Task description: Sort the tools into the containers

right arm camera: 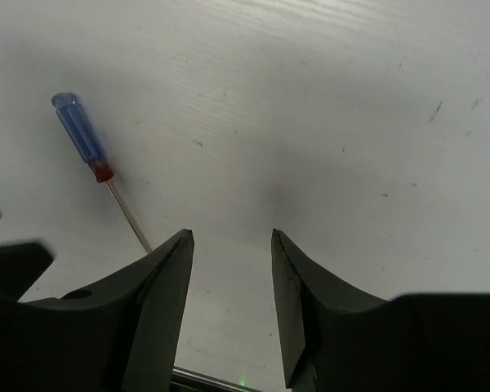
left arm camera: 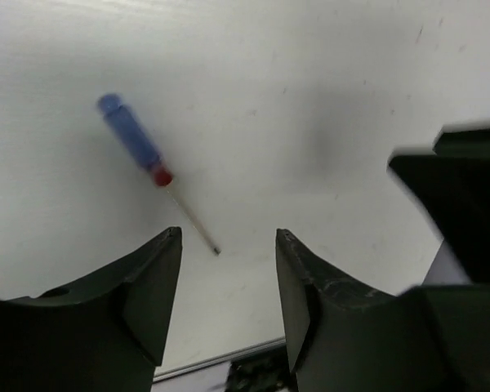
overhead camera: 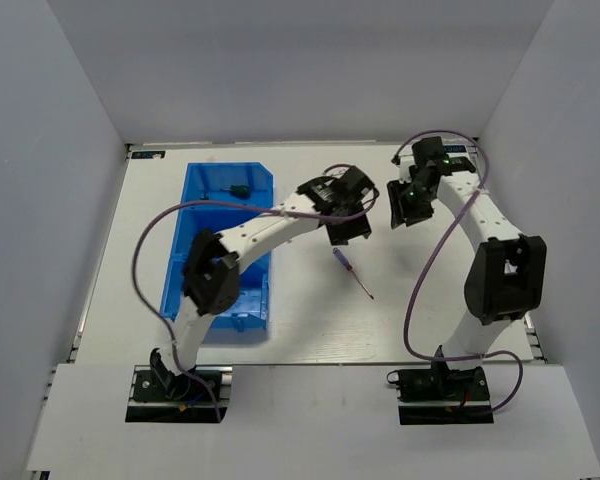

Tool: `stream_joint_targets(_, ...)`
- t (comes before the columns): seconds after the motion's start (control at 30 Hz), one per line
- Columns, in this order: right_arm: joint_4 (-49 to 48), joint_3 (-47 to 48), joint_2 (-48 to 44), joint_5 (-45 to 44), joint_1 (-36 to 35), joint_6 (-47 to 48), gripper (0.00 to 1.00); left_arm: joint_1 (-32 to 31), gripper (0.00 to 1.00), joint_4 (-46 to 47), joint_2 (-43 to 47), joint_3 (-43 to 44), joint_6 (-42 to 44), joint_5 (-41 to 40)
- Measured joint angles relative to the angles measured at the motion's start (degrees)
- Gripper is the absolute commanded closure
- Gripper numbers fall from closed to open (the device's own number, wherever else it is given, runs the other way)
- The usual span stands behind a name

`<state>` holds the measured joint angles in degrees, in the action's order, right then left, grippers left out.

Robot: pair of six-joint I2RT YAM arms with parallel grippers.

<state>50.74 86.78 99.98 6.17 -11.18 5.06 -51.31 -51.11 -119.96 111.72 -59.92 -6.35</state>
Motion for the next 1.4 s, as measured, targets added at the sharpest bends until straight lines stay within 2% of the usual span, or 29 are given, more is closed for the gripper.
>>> stream_joint_targets(0.07,-0.2,-3.5,-3.1,0.4,1.4,-0.3,0.51,-0.3,0.40,-4.5,-7.8,9.9,-1.9,-0.3)
stream_joint_targets(0.1,0.0,-5.1,-4.5,0.8,2.0,-0.5,0.51,-0.4,0.40,-5.7,-9.7,11.7,-2.6,-0.4)
stream_joint_targets(0.23,-0.3,-11.1,-9.6,2.7,4.1,-0.9,0.52,-1.0,0.41,-11.5,-12.7,10.4,-5.7,-0.7)
stream_joint_targets(0.4,-1.0,-14.9,-11.5,6.0,6.5,-1.5,0.54,-1.2,0.41,-16.2,-13.5,10.3,-8.0,-1.9)
stream_joint_targets(0.57,-1.5,-16.7,-11.6,9.4,8.2,-2.0,0.54,-1.3,0.40,-17.3,-14.1,11.1,-9.2,-3.7)
stream_joint_targets(0.93,-3.5,-22.4,-15.5,13.4,10.0,-2.1,0.54,-1.3,0.40,-16.4,-22.1,16.4,-9.9,-6.1)
stream_joint_targets(1.0,-3.8,-23.3,-16.3,13.7,10.1,-2.1,0.54,-1.3,0.48,-16.1,-22.2,16.7,-10.0,-6.5)
stream_joint_targets(1.03,-4.1,-23.7,-16.6,13.8,10.1,-2.2,0.54,-1.3,0.66,-16.2,-22.3,16.7,-10.1,-6.6)
stream_joint_targets(1.13,-4.4,-24.0,-16.8,14.4,10.2,-2.6,0.54,-1.3,0.96,-16.2,-22.3,16.5,-10.4,-6.8)
stream_joint_targets(1.2,-4.5,-24.0,-16.8,15.1,10.6,-2.8,0.55,-1.3,1.00,-16.0,-22.1,16.2,-10.3,-6.8)
stream_joint_targets(1.4,-4.7,-24.0,-16.8,16.3,12.3,-3.3,0.55,-1.3,1.00,-16.1,-19.9,13.1,-9.9,-7.8)
